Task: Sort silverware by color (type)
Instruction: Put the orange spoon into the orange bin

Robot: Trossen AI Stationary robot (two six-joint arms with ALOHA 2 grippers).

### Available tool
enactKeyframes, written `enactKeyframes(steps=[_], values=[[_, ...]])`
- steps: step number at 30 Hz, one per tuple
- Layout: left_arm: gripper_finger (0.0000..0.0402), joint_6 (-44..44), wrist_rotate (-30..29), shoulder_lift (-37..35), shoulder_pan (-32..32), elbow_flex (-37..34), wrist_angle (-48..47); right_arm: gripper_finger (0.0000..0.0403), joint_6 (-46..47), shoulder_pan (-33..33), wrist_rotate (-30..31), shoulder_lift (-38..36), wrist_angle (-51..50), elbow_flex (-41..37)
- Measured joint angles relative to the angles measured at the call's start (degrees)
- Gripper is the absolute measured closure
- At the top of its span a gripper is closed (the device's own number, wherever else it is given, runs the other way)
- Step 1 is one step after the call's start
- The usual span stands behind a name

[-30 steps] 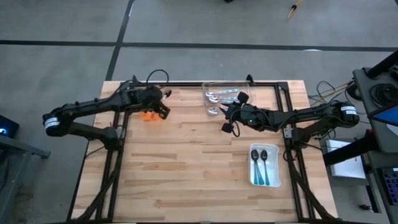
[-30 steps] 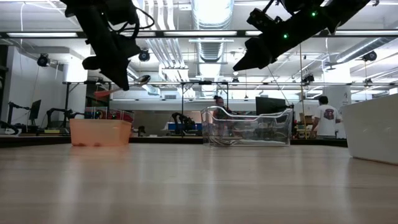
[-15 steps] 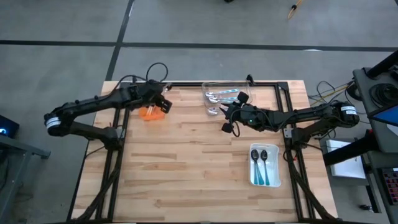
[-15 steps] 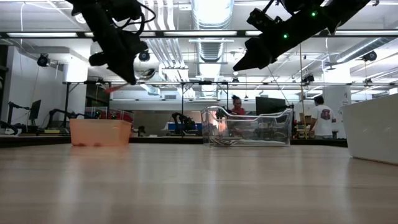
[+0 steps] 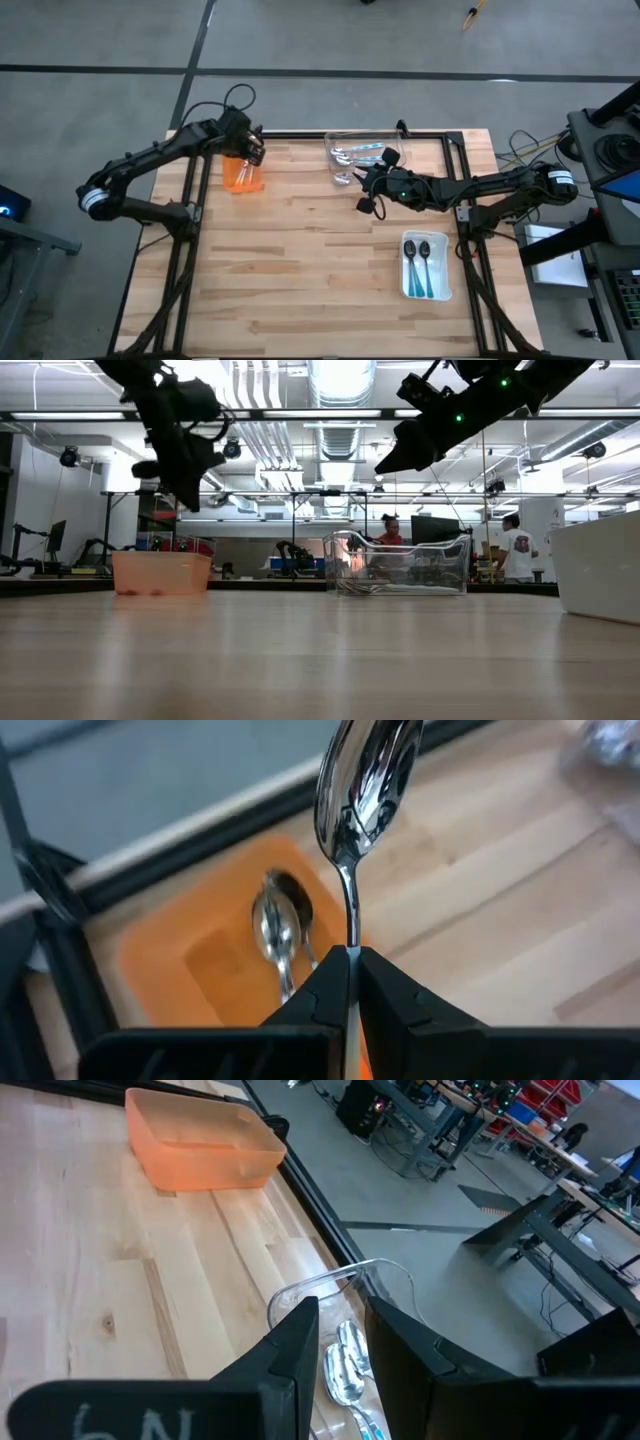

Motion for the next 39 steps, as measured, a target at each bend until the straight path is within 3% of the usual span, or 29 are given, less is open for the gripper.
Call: enactKeyframes(steps=[21, 39], values=[[0.0401, 0.2, 1.3, 8.5, 3.1, -1.4, -3.2, 0.0326, 0.0, 0.0, 0.0, 0.0, 0.0, 0.0], [0.04, -0.5, 1.3, 7.8, 3.7, -4.3, -2.2, 0.0326, 0.0, 0.0, 0.0, 0.0, -0.5, 0.0]])
